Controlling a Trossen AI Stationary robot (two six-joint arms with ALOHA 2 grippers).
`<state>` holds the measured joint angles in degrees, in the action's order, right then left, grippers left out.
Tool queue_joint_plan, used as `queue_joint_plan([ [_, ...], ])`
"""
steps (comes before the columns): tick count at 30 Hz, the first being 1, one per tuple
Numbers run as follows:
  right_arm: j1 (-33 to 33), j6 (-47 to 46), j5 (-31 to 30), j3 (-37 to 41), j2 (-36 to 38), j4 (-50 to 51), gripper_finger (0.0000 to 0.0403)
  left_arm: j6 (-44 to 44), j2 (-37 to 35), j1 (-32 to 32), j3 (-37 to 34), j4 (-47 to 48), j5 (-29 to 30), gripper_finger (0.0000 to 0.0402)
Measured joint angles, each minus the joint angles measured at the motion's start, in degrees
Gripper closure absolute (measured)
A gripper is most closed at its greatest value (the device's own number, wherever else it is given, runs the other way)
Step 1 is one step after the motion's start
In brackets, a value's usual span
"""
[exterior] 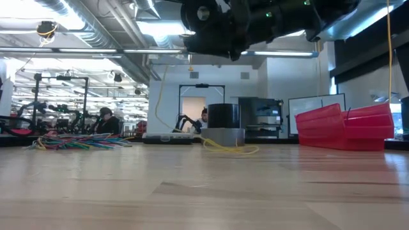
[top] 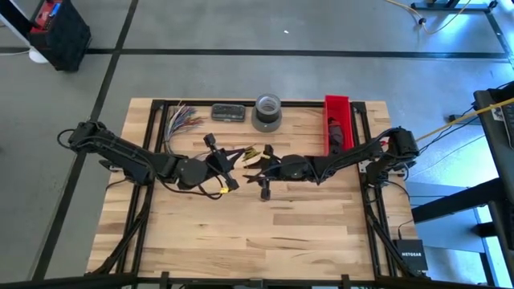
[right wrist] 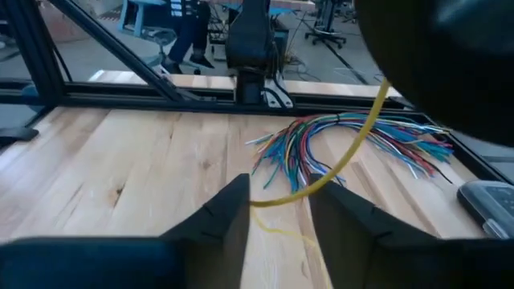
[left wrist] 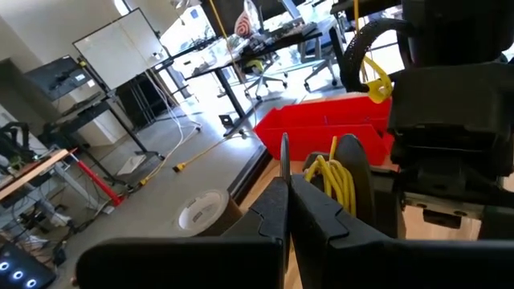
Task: Coil cords
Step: Uncoil the yellow wire from the black spool
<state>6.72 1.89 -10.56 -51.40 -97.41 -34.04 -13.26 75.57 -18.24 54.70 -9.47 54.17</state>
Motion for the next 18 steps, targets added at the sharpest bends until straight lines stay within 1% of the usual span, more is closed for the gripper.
queue_joint_plan([
  [3,0.0,1.1,-0.4,0.0,0.3,2.0,0.0308,-0.1,0.0,-0.2,0.0,0.0,0.0,0.0402],
  [6,0.0,2.4,-0.3,0.0,0.6,2.0,0.0371,-0.1,0.0,-0.2,0.0,-0.1,0.0,0.0402],
  [7,0.0,3.0,0.2,0.0,0.6,2.0,0.0386,-0.1,0.0,-0.2,0.0,-0.2,0.0,0.0402],
  [8,0.0,3.2,1.1,0.0,0.6,2.1,0.0392,0.0,0.0,-0.2,0.0,-0.3,0.0,0.0402],
  [12,0.9,2.9,4.2,-0.5,0.6,2.2,0.0386,0.4,0.3,0.8,0.0,-0.2,-0.1,0.0402],
  [14,2.3,4.6,5.1,-1.3,0.6,2.6,0.0395,0.5,0.9,1.5,0.0,-0.1,-0.2,0.0402],
  [16,4.3,7.6,4.0,-2.7,0.8,5.1,0.0397,0.5,1.4,2.1,0.0,1.0,-0.3,0.0402],
  [17,5.2,9.4,2.4,-3.5,1.4,7.7,0.0394,0.4,1.6,2.3,0.0,1.4,-0.4,0.0402],
  [18,6.4,11.6,-1.0,-4.4,2.2,11.2,0.0392,0.2,1.6,2.4,0.0,2.5,-0.4,0.0402],
])
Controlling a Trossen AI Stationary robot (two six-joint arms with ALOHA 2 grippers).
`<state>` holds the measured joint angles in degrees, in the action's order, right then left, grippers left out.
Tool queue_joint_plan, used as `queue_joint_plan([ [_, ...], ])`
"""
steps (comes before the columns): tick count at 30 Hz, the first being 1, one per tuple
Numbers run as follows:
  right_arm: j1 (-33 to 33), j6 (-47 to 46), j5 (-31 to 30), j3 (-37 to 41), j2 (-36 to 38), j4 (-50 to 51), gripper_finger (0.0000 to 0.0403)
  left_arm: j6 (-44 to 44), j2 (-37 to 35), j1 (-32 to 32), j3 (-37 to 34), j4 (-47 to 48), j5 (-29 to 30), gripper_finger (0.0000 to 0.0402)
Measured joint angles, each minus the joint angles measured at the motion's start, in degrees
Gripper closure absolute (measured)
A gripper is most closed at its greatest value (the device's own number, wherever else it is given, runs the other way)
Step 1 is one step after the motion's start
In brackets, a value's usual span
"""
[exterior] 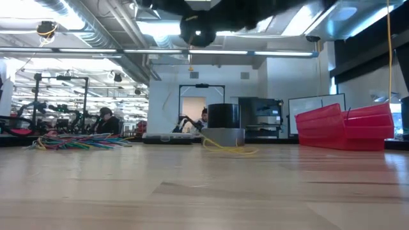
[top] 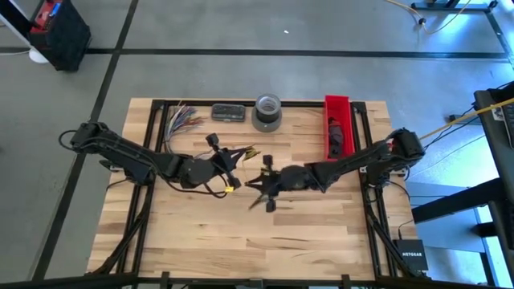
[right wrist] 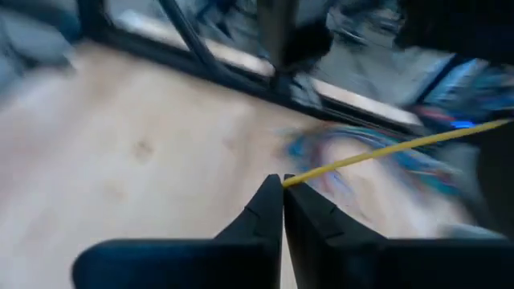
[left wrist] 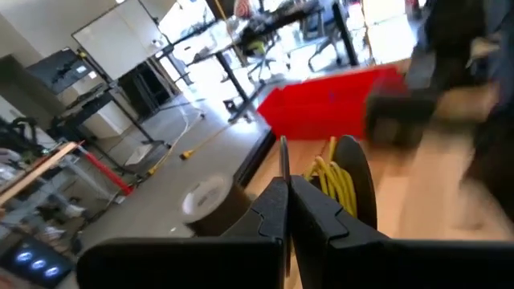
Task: Coil cords
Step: Uncoil the yellow wire from the black spool
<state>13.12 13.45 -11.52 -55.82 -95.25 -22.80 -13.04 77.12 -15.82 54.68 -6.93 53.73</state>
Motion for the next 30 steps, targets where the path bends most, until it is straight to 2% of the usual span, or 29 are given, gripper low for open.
queue_joint_plan([
  [5,5.2,10.3,-22.5,-3.0,5.6,16.1,0.0394,-2.3,-0.7,-0.8,0.0,4.5,1.8,0.0402],
  [7,6.5,10.8,-28.7,-3.0,7.4,21.7,0.0397,-2.8,-1.1,-1.7,0.0,6.4,4.4,0.0402],
  [10,6.8,7.7,-34.5,-3.0,9.9,29.7,0.0398,-3.6,-2.1,-3.1,0.0,8.1,6.3,0.0402],
  [13,6.2,2.6,-35.1,-3.0,11.4,35.3,0.0395,-3.6,-3.5,-4.8,0.0,10.0,6.7,0.0402],
  [17,3.1,-1.3,-23.9,-2.4,11.5,38.4,0.0394,-2.9,-5.7,-7.2,0.0,9.8,6.6,0.0402],
  [22,-3.7,-5.4,-3.8,0.2,8.8,35.7,0.0394,-1.0,-7.5,-9.0,0.0,9.4,6.6,0.0402],
  [27,-7.8,-9.3,9.7,0.9,2.9,23.0,0.0389,-0.5,-7.6,-8.9,0.0,7.6,6.5,0.0402],
  [30,-8.4,-9.4,14.7,0.8,-0.3,18.2,0.0362,-0.4,-7.5,-8.3,0.0,6.7,6.5,0.0402],
])
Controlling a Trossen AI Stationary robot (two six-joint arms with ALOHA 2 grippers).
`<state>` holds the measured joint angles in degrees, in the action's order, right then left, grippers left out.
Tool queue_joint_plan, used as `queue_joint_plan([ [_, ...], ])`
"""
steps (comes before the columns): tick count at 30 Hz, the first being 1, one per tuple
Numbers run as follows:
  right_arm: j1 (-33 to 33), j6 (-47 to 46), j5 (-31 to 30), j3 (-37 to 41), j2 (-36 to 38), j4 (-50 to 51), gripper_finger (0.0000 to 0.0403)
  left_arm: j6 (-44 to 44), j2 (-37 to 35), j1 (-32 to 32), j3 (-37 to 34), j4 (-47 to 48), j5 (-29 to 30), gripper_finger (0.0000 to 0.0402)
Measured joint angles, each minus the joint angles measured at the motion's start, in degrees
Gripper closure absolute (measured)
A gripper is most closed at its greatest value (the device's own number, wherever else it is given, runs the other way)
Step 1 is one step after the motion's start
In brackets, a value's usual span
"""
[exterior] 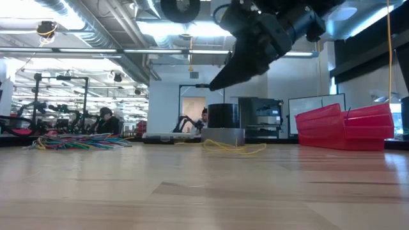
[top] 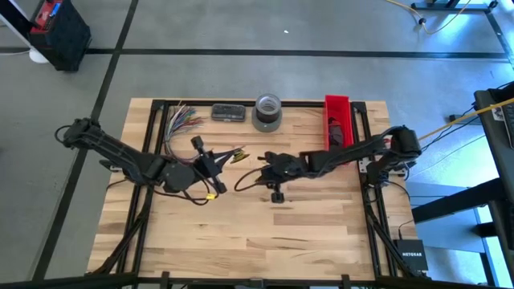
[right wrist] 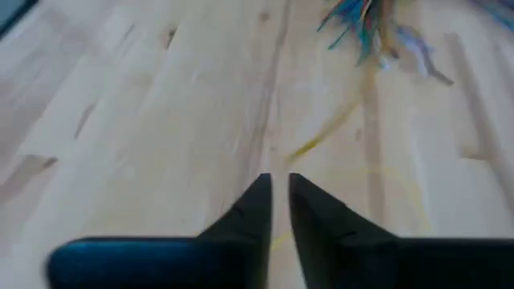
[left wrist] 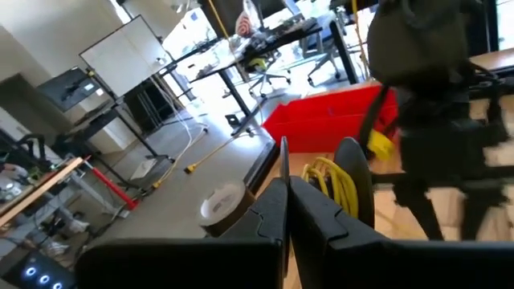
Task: Coil cords
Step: Uncoil the yellow wire from the black spool
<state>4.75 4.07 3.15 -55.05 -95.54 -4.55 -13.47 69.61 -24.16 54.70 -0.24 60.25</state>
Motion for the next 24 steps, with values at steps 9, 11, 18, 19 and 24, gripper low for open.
queue_joint_plan([
  [9,0.1,2.2,-7.4,-7.8,2.6,22.0,0.0243,-5.3,-0.9,3.2,-6.8,-14.4,-4.5,0.0402],
  [11,0.1,2.3,-9.0,-8.0,4.2,26.3,0.0234,-6.6,-1.0,5.6,-9.6,-20.5,-9.1,0.0402],
  [18,-3.8,10.0,-9.6,3.2,7.6,9.7,0.0228,-6.9,-0.2,15.5,-16.8,-23.5,-15.8,0.0402],
  [19,-4.9,10.2,-9.6,5.4,7.6,5.5,0.0228,-6.8,-0.2,16.5,-17.8,-24.9,-15.9,0.0402],
  [24,-8.6,6.7,-9.7,14.6,5.9,-13.9,0.0228,-8.4,-0.3,19.2,-21.9,-32.9,-18.9,0.0402],
])
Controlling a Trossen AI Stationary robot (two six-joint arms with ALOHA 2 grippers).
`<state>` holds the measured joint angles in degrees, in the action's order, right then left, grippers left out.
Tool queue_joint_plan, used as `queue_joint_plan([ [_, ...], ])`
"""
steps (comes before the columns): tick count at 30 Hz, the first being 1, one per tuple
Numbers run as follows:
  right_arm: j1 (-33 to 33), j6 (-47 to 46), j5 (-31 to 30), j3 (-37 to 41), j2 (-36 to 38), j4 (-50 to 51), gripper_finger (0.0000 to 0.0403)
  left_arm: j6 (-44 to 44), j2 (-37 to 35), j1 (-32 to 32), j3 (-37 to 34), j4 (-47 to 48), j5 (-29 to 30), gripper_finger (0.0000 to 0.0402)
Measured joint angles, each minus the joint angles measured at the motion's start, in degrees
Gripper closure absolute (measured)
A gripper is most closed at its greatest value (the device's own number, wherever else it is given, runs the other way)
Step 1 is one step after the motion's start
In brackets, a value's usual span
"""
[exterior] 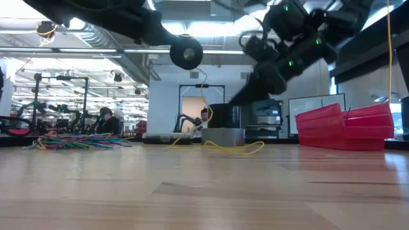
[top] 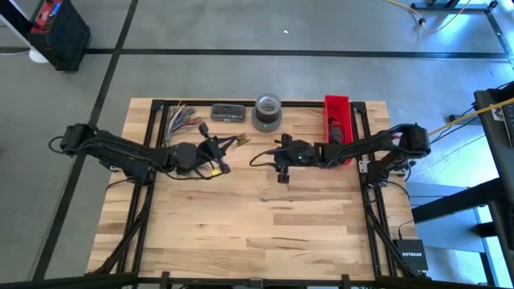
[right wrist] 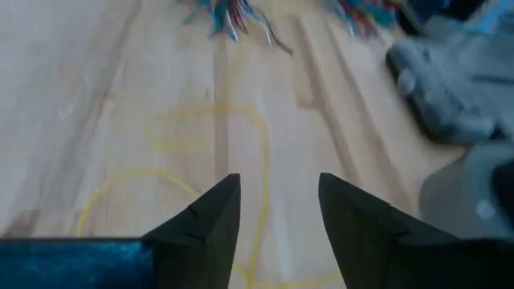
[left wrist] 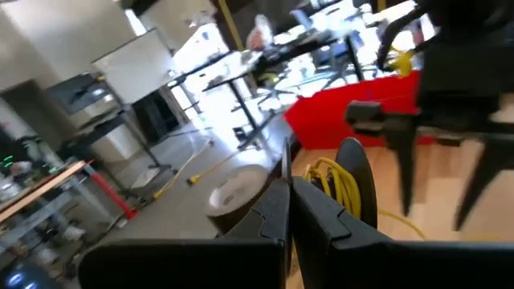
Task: Coil cords
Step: Uncoil the yellow wire from the black spool
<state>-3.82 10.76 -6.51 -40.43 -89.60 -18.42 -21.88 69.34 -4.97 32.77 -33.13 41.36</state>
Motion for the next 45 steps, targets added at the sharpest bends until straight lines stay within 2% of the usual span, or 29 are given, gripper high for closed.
queue_joint_plan([
  [4,-0.9,-3.0,-0.2,2.1,-1.7,-2.6,0.0228,-0.4,0.0,0.6,-0.5,0.0,-4.6,0.0402],
  [6,-0.7,-3.3,-2.8,2.0,-2.1,-4.0,0.0228,-1.1,0.0,0.5,-0.4,0.0,-6.5,0.0402],
  [8,-0.7,-3.5,-3.9,2.0,-2.1,-4.1,0.0228,-1.6,0.0,0.5,-0.4,0.6,-7.1,0.0402],
  [16,-1.9,-4.1,-1.5,2.0,-1.8,-6.6,0.0228,-2.9,1.7,1.3,-0.5,2.6,-6.9,0.0401],
  [23,-5.5,-10.0,7.1,2.0,-1.6,-13.9,0.0228,-2.6,4.6,3.4,-0.5,2.5,-6.8,0.0402],
  [27,-6.0,-13.1,11.2,2.0,-1.6,-14.8,0.0228,-2.1,5.1,3.6,-0.5,2.5,-6.8,0.0402],
  [36,-6.0,-20.9,8.8,2.0,-7.5,-23.0,0.0228,-2.3,5.1,3.6,-0.5,0.7,-6.9,0.0402],
  [41,-5.9,-20.9,8.8,2.0,-9.3,-25.2,0.0229,-2.3,5.1,3.5,-0.5,0.8,-6.9,0.0402],
  [45,-5.9,-18.9,8.0,2.0,-9.4,-25.8,0.0256,-2.2,5.1,3.5,-0.5,0.5,-6.9,0.0402],
])
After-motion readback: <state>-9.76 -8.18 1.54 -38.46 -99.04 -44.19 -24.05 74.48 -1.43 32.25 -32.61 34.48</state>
